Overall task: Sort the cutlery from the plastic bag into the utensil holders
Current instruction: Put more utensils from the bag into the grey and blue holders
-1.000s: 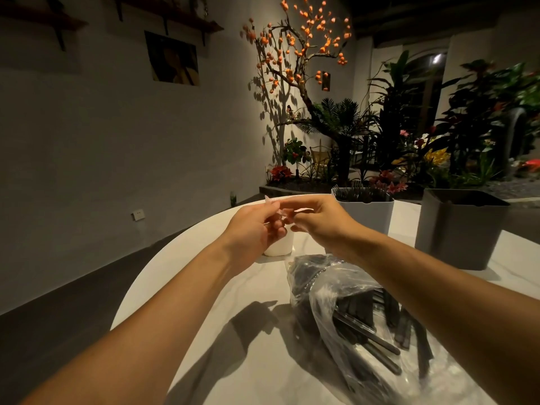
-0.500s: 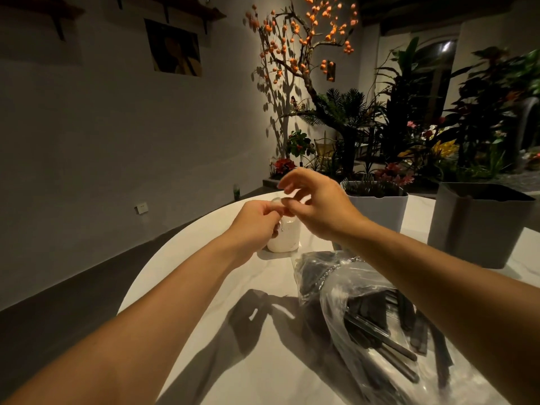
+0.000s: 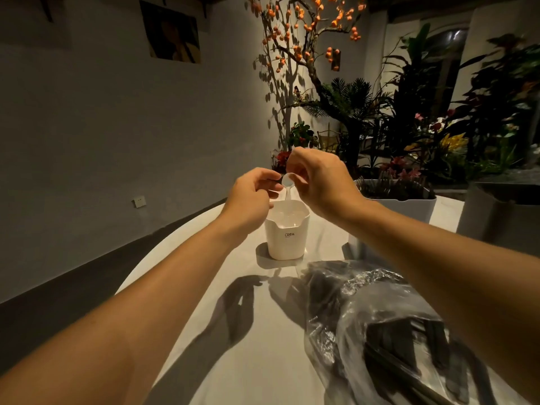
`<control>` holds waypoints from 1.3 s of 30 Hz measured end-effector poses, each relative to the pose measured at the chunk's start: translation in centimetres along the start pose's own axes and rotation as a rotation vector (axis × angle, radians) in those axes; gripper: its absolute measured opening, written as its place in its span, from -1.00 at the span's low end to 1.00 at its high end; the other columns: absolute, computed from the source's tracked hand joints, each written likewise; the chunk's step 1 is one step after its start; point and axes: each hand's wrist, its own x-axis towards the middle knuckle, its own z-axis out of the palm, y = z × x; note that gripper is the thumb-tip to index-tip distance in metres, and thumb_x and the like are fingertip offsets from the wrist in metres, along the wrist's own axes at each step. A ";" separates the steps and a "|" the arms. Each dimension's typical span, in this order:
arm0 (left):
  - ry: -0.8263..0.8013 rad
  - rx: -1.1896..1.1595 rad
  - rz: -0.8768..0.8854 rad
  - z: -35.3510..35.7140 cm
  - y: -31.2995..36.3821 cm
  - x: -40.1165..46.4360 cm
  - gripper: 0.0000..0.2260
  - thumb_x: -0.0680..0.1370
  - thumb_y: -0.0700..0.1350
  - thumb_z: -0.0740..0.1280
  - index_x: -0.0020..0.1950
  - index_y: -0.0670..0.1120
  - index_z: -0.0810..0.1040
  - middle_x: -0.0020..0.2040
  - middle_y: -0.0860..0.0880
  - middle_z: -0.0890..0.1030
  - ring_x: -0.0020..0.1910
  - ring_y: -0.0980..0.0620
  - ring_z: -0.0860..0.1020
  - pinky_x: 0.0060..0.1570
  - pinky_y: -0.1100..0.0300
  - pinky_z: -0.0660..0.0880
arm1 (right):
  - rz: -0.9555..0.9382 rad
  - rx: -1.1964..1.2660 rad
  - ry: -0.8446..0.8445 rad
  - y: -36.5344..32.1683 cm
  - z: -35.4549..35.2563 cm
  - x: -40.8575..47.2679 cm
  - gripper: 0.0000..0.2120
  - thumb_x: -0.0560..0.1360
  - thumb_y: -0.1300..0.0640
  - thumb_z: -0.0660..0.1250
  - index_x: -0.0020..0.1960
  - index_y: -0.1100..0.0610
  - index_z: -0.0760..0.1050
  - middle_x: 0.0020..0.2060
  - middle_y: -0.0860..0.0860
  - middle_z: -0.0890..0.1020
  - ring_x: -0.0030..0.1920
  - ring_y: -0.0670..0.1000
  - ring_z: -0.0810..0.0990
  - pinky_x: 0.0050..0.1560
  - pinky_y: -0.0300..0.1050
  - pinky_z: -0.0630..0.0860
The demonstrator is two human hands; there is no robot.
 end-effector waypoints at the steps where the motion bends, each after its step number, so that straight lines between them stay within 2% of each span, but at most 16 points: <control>1: 0.013 0.004 -0.007 0.2 -0.5 0.4 -0.61 0.61 -0.42 0.09 0.23 -0.04 0.54 0.03 0.00 0.63 0.09 0.00 0.60 0.09 0.10 0.59 | 0.022 0.014 -0.013 0.4 0.8 0.2 -0.88 0.52 0.24 0.44 0.02 0.15 0.53 -0.10 0.04 0.63 -0.13 0.00 0.56 -0.15 -0.16 0.55; 5: 0.058 0.033 -0.075 1.1 -2.7 1.8 -0.63 0.63 -0.39 0.08 0.25 -0.05 0.53 0.11 -0.03 0.61 0.18 -0.05 0.55 0.26 -0.05 0.53 | 0.132 0.043 -0.144 1.8 4.2 0.3 -0.93 0.54 0.23 0.41 0.01 0.12 0.56 -0.06 0.03 0.64 -0.06 0.02 0.60 -0.06 -0.08 0.62; 7: 0.051 0.050 -0.087 1.5 -3.8 2.2 -0.62 0.62 -0.40 0.08 0.22 -0.04 0.54 0.08 -0.03 0.62 0.15 -0.03 0.56 0.27 -0.05 0.53 | 0.154 0.003 -0.325 2.7 5.9 -0.1 -0.91 0.55 0.22 0.39 0.01 0.08 0.63 -0.05 0.04 0.66 -0.04 0.06 0.63 -0.01 -0.03 0.63; 9: 0.059 0.067 -0.093 1.8 -4.4 2.3 -0.61 0.61 -0.41 0.08 0.20 -0.05 0.55 0.05 -0.01 0.62 0.12 0.00 0.57 0.25 -0.01 0.53 | 0.176 -0.055 -0.504 3.1 6.8 -0.6 -0.81 0.55 0.21 0.39 0.13 0.04 0.67 0.07 0.03 0.67 0.04 0.09 0.63 0.09 -0.03 0.61; 11: 0.084 0.067 -0.091 2.0 -4.4 2.4 -0.60 0.60 -0.43 0.08 0.18 -0.05 0.56 0.04 -0.02 0.63 0.10 0.01 0.57 0.22 0.02 0.55 | 0.186 -0.069 -0.500 3.5 6.5 -0.9 -0.73 0.56 0.22 0.38 0.22 0.02 0.65 0.18 0.03 0.64 0.14 0.09 0.60 0.16 -0.04 0.57; 13: 0.105 0.054 -0.087 2.2 -3.9 2.1 -0.60 0.60 -0.44 0.07 0.16 -0.05 0.56 0.04 -0.04 0.62 0.10 0.00 0.57 0.20 0.03 0.56 | 0.212 -0.043 -0.448 3.7 5.2 -1.1 -0.71 0.57 0.26 0.35 0.23 0.03 0.64 0.21 0.03 0.62 0.19 0.08 0.57 0.18 -0.05 0.55; 17: 0.071 0.052 -0.072 2.7 -1.9 0.5 -0.65 0.64 -0.40 0.09 0.16 -0.02 0.54 0.01 -0.01 0.60 0.08 0.00 0.57 0.16 0.07 0.56 | 0.255 0.011 -0.453 3.3 1.7 -1.9 -0.70 0.54 0.33 0.33 0.18 0.06 0.65 0.15 0.02 0.62 0.08 0.03 0.59 0.07 -0.09 0.58; 19: 0.039 0.047 -0.060 3.2 -0.8 -0.7 -0.67 0.65 -0.37 0.10 0.16 -0.01 0.53 -0.01 0.01 0.59 0.06 0.00 0.58 0.15 0.05 0.57 | 0.274 0.026 -0.439 2.8 0.1 -2.7 -0.73 0.54 0.31 0.34 0.15 0.05 0.64 0.07 -0.02 0.62 -0.01 -0.02 0.58 -0.03 -0.15 0.57; 21: 0.014 0.048 -0.053 3.7 0.3 -2.2 -0.71 0.66 -0.31 0.12 0.17 0.01 0.52 0.00 0.02 0.59 0.05 -0.01 0.58 0.14 0.02 0.57 | 0.295 0.053 -0.408 2.1 -1.7 -3.7 -0.77 0.55 0.26 0.34 0.14 0.05 0.64 0.02 -0.04 0.62 -0.04 -0.04 0.58 -0.04 -0.16 0.58; 22: 0.001 0.041 -0.047 4.0 0.7 -3.0 -0.74 0.67 -0.28 0.13 0.18 0.01 0.52 0.01 0.01 0.60 0.03 0.00 0.58 0.11 0.04 0.58 | 0.298 0.067 -0.384 1.8 -2.4 -4.2 -0.79 0.55 0.23 0.35 0.14 0.05 0.63 0.02 -0.04 0.63 -0.05 -0.04 0.59 -0.02 -0.13 0.59; 25: -0.044 0.021 -0.029 4.8 2.3 -5.9 -0.83 0.69 -0.20 0.15 0.17 -0.01 0.48 -0.01 -0.02 0.60 -0.12 0.07 0.59 -0.20 0.26 0.52 | 0.323 0.101 -0.341 0.8 -5.2 -6.3 -0.88 0.56 0.12 0.34 0.07 0.02 0.61 -0.04 -0.05 0.65 -0.08 -0.03 0.60 -0.03 -0.03 0.62; 28: -0.083 -0.034 -0.023 5.7 3.7 -8.7 -0.87 0.70 -0.16 0.13 0.13 -0.08 0.47 -0.09 -0.12 0.61 -0.26 0.02 0.59 -0.31 0.21 0.54 | 0.349 0.115 -0.348 0.0 -8.0 -8.7 -0.93 0.58 0.07 0.33 0.00 0.05 0.55 -0.10 -0.03 0.63 -0.09 -0.01 0.59 -0.06 0.02 0.62; 32: -0.153 -0.077 -0.014 6.9 5.1 -12.2 -0.85 0.71 -0.12 0.14 0.08 -0.16 0.44 -0.24 -0.15 0.60 -0.41 -0.03 0.57 -0.43 0.16 0.51 | 0.351 0.128 -0.383 -1.3 -11.8 -11.8 -0.82 0.60 0.07 0.30 -0.10 0.14 0.57 -0.23 0.01 0.63 -0.20 -0.02 0.61 -0.18 -0.07 0.57; 36: -0.260 -0.041 0.030 8.3 5.6 -15.6 -0.73 0.71 -0.12 0.13 -0.02 -0.24 0.52 -0.33 -0.16 0.61 -0.40 -0.12 0.60 -0.41 0.09 0.59 | 0.401 0.208 -0.459 -2.1 -15.2 -14.9 -0.69 0.61 0.09 0.25 -0.24 0.19 0.57 -0.39 0.04 0.63 -0.45 -0.04 0.60 -0.41 -0.19 0.53; 39: -0.347 0.105 0.018 9.8 4.4 -17.5 -0.74 0.71 -0.14 0.15 -0.04 -0.16 0.60 -0.23 -0.11 0.68 -0.27 -0.10 0.69 -0.20 0.06 0.67 | 0.465 0.234 -0.628 -2.0 -16.1 -17.4 -0.70 0.62 0.09 0.27 -0.21 0.20 0.60 -0.36 0.08 0.67 -0.40 -0.01 0.66 -0.37 -0.19 0.59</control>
